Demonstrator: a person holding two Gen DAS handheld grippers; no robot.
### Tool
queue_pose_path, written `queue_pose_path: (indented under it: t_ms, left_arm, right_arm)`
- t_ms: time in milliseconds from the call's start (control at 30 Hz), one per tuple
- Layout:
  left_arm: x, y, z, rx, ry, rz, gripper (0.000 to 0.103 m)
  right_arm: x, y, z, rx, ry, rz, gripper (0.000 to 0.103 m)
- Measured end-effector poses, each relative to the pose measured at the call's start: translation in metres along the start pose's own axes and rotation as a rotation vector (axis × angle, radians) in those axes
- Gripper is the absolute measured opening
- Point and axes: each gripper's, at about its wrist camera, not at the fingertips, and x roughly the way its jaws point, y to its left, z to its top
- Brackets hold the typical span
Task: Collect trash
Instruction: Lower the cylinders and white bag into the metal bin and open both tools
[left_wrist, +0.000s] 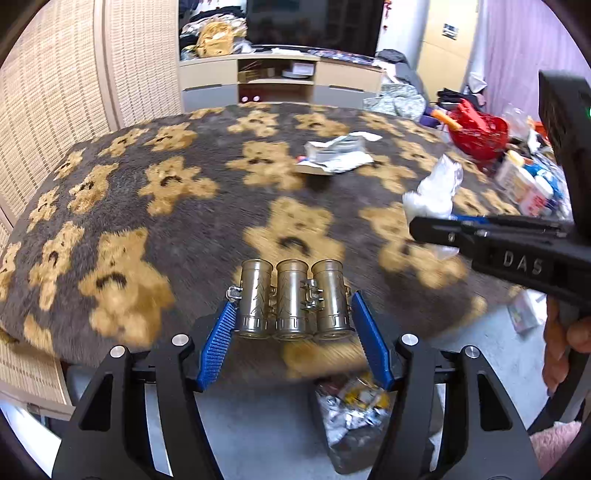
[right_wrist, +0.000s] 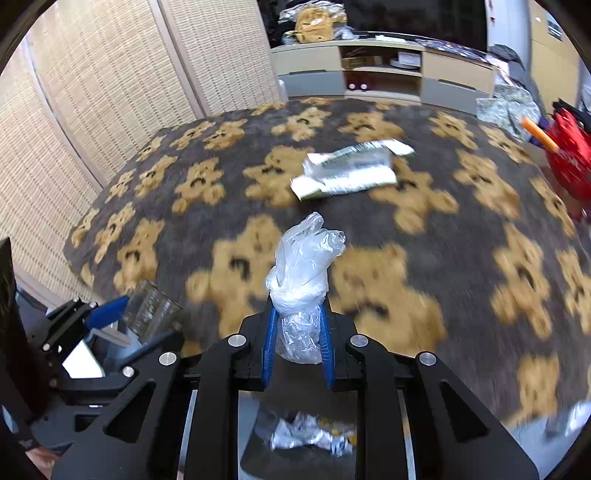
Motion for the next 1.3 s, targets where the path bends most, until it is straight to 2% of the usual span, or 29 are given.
queue_pose_path:
  t_ms: [267, 400, 633, 900, 1000, 1300]
  left_arm:
    - [-0.028, -0.044, -0.057, -0.002, 0.022, -0.055, 0.06]
    - [-0.023, -0.058, -0.089, 0.004, 0.047, -0.054, 0.06]
    - [0.001, -0.073, -0.131, -0.003, 0.113, -0.078, 0.06]
    - [0.038, -0.085, -0.159, 0.013, 0.218, -0.092, 0.06]
    - [0.05, -0.089, -0.167, 0.019, 0.255, -0.096, 0.06]
    - [0.061, -0.092, -0.17, 0.017, 0.28, -0.105, 0.06]
  right_arm:
    - [-0.047, -0.018, -0.079, 0.079, -0.042, 0.007, 0.022]
    - [-0.049, -0.027, -0.111, 0.114, -0.022, 0.012, 0.022]
    - [-0.024, -0.038, -0.158, 0.157, 0.064, -0.005, 0.022]
    - [0.018, -0.047, -0.189, 0.19, 0.164, -0.032, 0.022]
    - [0.025, -0.048, -0.194, 0.191, 0.176, -0.041, 0.022]
    - [0.026, -0.046, -0.187, 0.199, 0.161, -0.026, 0.024]
